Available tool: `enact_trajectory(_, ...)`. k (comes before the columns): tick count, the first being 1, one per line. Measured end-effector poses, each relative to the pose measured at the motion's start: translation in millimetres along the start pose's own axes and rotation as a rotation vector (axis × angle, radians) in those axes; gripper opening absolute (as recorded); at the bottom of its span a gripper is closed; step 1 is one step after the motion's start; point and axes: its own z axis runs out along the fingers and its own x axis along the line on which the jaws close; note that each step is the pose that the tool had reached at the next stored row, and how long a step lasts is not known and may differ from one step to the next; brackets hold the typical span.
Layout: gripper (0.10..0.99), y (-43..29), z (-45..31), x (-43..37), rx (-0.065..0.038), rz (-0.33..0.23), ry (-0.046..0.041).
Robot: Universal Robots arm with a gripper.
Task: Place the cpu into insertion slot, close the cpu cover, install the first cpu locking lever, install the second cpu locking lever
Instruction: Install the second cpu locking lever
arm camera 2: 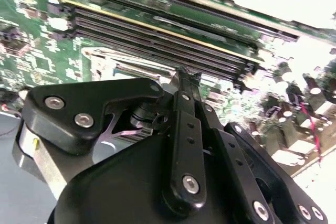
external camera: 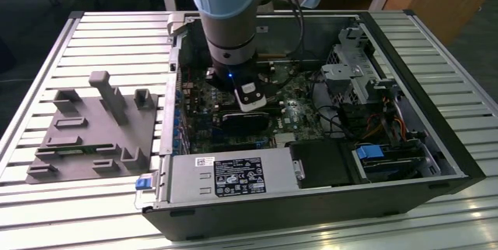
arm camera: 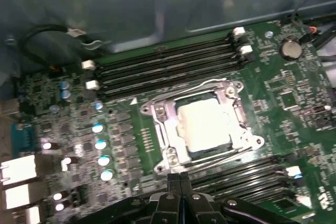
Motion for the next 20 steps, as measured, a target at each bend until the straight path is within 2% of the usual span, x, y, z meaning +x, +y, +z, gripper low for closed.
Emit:
enact_trajectory(4,0.102,3.3,1.3,-9.8,0.002,0.001,0.0001)
enact_trajectory(8,0.102,7.9,2.8,-15.1,0.010,0.000,-0.0018)
enact_trajectory(10,0.102,10.4,3.5,-16.4,0.020,-0.001,-0.0048)
enact_trajectory(15,0.102,17.5,5.5,-18.4,0.058,-0.005,-0.0148)
enact_trajectory(20,0.102,29.7,8.6,-16.9,0.085,-0.008,-0.0221)
